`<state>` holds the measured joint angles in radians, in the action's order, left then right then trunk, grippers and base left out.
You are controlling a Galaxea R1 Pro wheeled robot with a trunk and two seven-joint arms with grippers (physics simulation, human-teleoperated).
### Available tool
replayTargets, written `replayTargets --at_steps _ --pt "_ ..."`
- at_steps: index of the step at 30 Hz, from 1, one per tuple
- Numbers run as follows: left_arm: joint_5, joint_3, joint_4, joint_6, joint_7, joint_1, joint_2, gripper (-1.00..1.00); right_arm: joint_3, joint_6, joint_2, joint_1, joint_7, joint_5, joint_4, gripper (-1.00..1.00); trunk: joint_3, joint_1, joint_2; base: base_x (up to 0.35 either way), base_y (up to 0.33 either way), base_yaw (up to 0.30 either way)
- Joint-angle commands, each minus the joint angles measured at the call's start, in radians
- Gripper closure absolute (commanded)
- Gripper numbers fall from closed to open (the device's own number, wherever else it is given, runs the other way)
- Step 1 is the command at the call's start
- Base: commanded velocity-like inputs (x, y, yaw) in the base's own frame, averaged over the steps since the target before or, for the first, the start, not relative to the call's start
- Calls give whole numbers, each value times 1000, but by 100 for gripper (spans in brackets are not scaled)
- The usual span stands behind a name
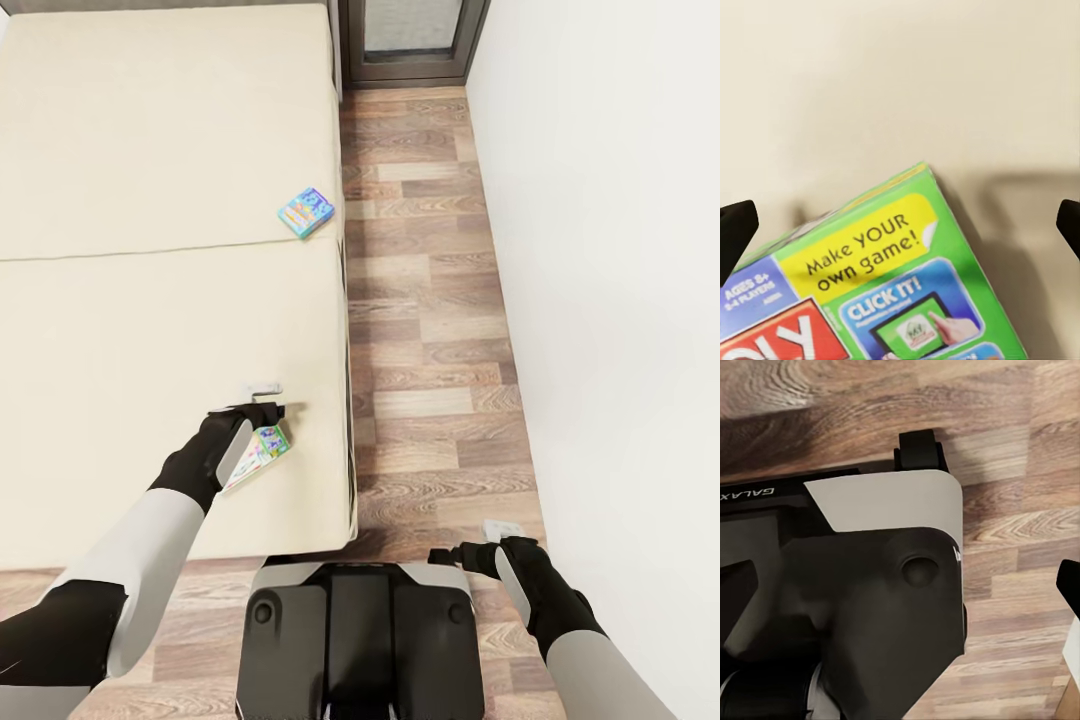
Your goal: Put all the toys in the child's room - the three board games (two on the bed and one on the table), the two jigsaw puzzles on the table, and the tennis ball on the table - inside the toy box on the table in the child's room.
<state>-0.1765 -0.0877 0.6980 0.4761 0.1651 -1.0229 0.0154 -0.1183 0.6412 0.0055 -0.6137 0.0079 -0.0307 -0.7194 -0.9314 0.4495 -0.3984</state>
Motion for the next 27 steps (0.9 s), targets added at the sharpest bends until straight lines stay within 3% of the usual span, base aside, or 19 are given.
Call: replayTargets --at_steps 1,27 --pt "-11 -4 2 4 9 0 -1 -100 -3 5 1 0 1 -3 -2 -100 -3 1 -2 0 0 0" --pt "-11 -8 11 1 8 0 -3 -100 -1 -3 0 0 1 -1 -2 -100 -7 1 -2 0 0 0"
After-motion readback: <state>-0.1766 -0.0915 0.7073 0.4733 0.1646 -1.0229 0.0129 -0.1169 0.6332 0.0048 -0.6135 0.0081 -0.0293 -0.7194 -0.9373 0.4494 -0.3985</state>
